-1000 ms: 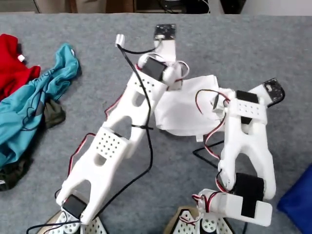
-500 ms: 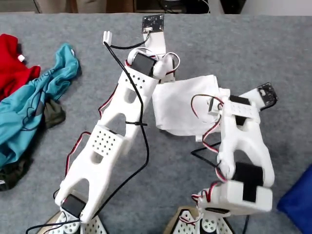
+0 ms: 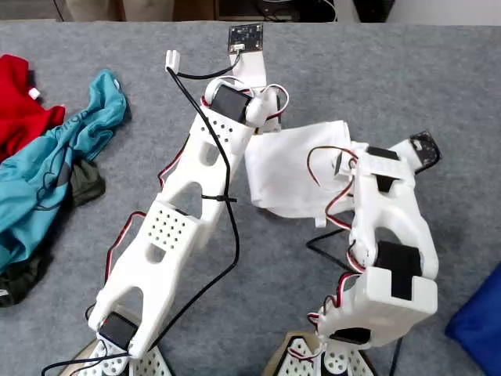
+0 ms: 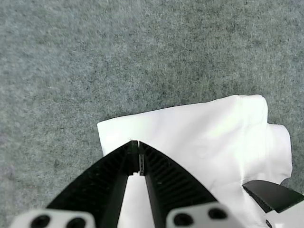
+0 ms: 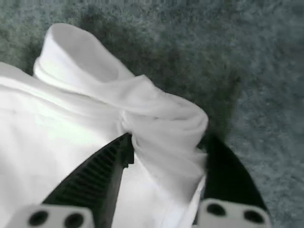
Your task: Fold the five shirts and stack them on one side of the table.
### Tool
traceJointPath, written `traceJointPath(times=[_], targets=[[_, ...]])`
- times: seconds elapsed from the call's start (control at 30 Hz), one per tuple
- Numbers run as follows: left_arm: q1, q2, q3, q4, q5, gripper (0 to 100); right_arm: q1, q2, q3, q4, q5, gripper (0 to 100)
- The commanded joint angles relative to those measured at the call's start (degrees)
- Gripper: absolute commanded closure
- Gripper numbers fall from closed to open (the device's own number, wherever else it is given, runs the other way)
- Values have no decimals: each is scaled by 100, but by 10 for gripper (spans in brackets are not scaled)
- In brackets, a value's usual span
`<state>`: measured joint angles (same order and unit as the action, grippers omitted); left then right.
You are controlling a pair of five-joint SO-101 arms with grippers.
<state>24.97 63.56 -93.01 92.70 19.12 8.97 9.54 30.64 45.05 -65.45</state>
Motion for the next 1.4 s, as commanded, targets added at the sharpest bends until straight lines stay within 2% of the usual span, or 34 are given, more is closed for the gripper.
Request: traceJointPath(times=[0.0, 0.13, 0.53, 0.83, 1.37], targets=[[-123, -84, -281, -18, -44, 978, -40, 22, -180, -62, 18, 929], [-211, -84, -281, -79, -44, 978, -40, 22, -145, -18, 18, 967], [-237, -84, -281, -97, -44, 978, 163, 13, -919, 1240, 220, 994], [-281, -92, -281, -97, -44, 978, 1560, 13, -1763, 1626, 510, 994], [-334, -84, -290, -193, -35, 978, 4549, 13, -4338, 4246, 1371, 994]])
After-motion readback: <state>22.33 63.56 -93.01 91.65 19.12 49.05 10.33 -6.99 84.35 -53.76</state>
